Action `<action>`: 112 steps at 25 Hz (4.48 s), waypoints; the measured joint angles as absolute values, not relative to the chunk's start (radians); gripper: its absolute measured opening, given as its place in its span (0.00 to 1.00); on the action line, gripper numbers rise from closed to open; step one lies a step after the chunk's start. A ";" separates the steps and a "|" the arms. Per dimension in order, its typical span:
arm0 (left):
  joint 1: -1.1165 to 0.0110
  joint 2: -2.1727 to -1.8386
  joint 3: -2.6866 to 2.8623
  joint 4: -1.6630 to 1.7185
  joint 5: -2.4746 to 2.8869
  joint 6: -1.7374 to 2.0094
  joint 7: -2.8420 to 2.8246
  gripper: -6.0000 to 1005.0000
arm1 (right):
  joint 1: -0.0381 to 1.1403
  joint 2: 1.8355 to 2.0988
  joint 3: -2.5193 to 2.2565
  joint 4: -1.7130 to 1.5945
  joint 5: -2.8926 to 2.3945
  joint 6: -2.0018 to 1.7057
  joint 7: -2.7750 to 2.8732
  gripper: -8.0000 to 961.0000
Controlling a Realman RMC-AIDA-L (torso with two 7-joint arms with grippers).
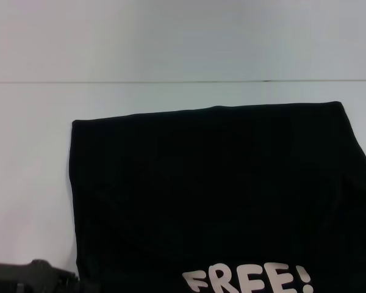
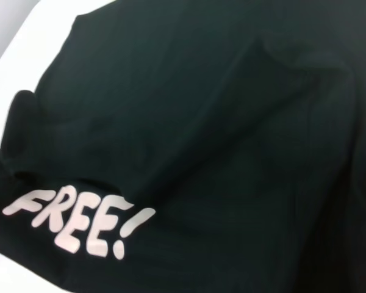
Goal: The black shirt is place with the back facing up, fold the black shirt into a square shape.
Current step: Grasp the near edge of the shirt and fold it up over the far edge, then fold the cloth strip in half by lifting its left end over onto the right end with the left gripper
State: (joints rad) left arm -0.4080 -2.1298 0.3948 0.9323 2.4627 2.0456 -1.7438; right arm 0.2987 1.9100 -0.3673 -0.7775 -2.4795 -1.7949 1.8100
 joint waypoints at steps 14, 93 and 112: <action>-0.692 -2.009 0.375 0.738 2.456 1.605 -1.870 0.02 | 0.551 1.901 -0.301 -0.752 -2.470 -1.575 1.830 0.01; -0.639 -2.059 0.551 0.843 2.332 1.202 -2.166 0.59 | 0.762 1.940 -0.541 -0.673 -2.426 -1.077 2.043 0.68; -0.522 -2.067 0.552 0.882 2.412 1.405 -2.078 0.95 | 0.630 1.913 -0.469 -0.692 -2.378 -1.258 2.111 0.96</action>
State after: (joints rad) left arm -0.5224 -2.0666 0.5517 0.8822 2.4119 1.4053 -2.0776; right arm 0.6300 1.9128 -0.4690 -0.6923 -2.3775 -1.2579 2.1107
